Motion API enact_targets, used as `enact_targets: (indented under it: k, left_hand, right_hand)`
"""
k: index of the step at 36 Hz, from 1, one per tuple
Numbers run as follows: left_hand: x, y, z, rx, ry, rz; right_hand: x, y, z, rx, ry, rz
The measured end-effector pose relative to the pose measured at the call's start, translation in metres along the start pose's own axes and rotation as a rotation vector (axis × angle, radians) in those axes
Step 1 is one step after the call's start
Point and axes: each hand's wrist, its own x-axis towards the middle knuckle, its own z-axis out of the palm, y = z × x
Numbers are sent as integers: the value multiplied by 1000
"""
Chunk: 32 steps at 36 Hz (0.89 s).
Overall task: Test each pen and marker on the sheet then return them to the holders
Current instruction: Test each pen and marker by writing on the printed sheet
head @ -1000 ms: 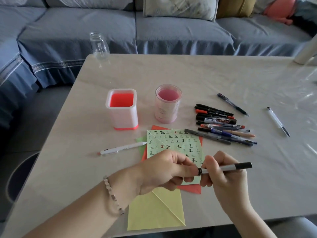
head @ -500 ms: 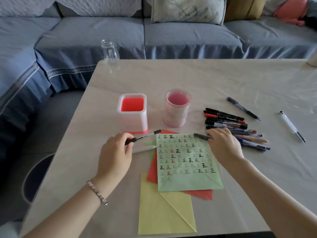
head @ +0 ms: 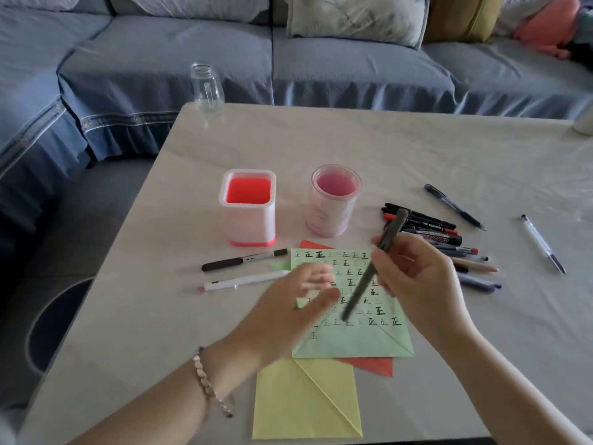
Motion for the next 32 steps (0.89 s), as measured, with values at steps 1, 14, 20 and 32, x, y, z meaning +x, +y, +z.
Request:
enact_targets:
  k: [1,14,20,32]
  left_hand:
    - [-1,3,6,-12,-42,21]
    - [-21,21,9,24,-113,285]
    - [-23,7,10,171,-13,331]
    - [-20,0,10,218,-71,341]
  right_hand:
    - [-4,-7,4,85,0,17]
    - [-34,-5,30,8,-28,109]
    - [-40,-2,37,278,35,178]
    - [-45,10,40,476,-40,266]
